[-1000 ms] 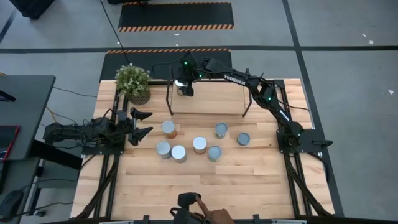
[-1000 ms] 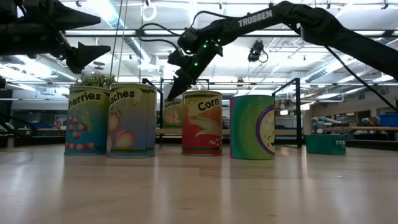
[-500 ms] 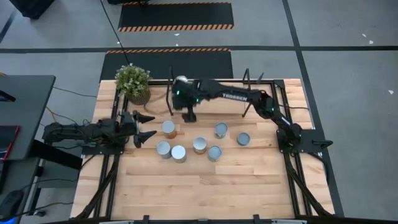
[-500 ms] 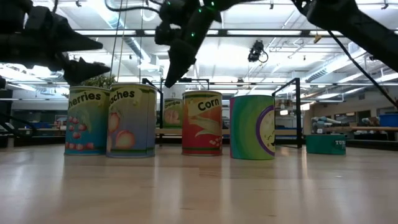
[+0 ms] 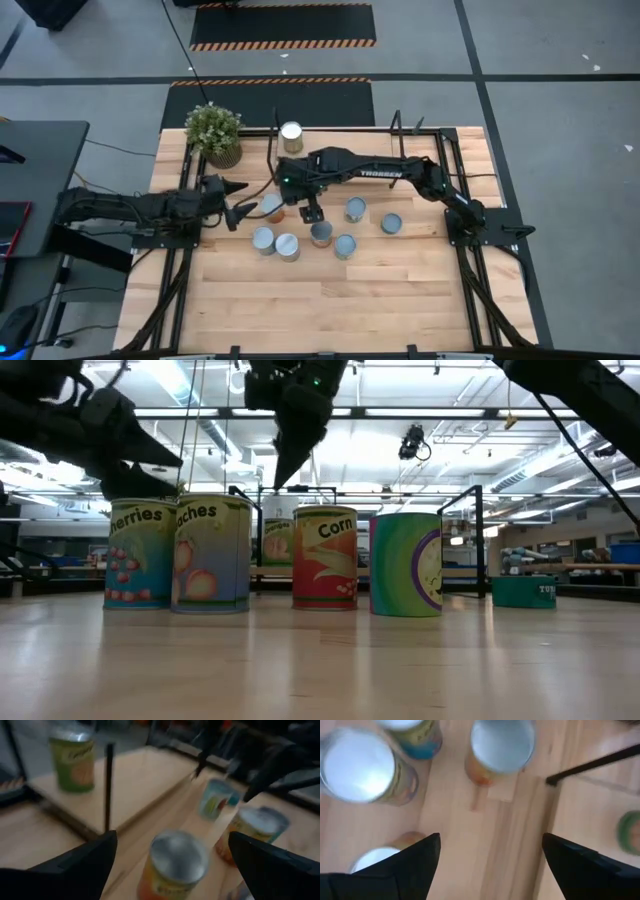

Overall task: Pick and place cans onto a shelf
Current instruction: Put the canned pineapple on the shelf

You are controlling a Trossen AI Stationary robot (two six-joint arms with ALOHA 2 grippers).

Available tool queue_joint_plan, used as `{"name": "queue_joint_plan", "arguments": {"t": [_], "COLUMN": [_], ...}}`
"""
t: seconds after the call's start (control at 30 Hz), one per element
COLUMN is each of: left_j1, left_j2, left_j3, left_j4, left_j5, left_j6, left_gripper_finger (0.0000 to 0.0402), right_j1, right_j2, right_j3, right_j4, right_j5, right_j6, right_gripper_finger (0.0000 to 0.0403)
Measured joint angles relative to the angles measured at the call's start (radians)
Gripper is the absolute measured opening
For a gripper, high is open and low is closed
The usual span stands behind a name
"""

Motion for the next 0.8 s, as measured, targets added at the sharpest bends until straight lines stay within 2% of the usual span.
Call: {"name": "queue_joint_plan", "arguments": {"t": [0.2, 0.4, 0.5, 0.6, 0.8], "left_j1": [0.003, 0.016, 0.032, 0.05, 0.094], "left_j2": [0.165, 0.339, 0.418, 0.488, 0.618], "left_j3": [0.16, 0.243, 0.263, 0.272, 0.296], "left_j4": [-0.264, -0.41, -0.426, -0.424, -0.382], "left_j5": [-0.073, -0.043, -0.022, 0.006, 0.011], "left_j6": [-0.133, -0.238, -0.269, -0.284, -0.279], "left_gripper_finger": [0.0389, 0.0389, 0.0389, 0.0389, 0.0389], "right_j1": [0.015, 0.031, 0.032, 0.032, 0.028], "right_j2": [-0.074, -0.268, -0.343, -0.396, -0.428], "right_j3": [-0.176, -0.529, -0.684, -0.784, -0.834], "right_j4": [0.13, 0.476, 0.624, 0.71, 0.744], "right_j5": [-0.003, 0.027, 0.055, 0.057, 0.076], "right_j6": [0.006, 0.009, -0.002, -0.01, -0.018], "right_gripper_finger": [0.0354, 0.0354, 0.0354, 0.0354, 0.0354]}}
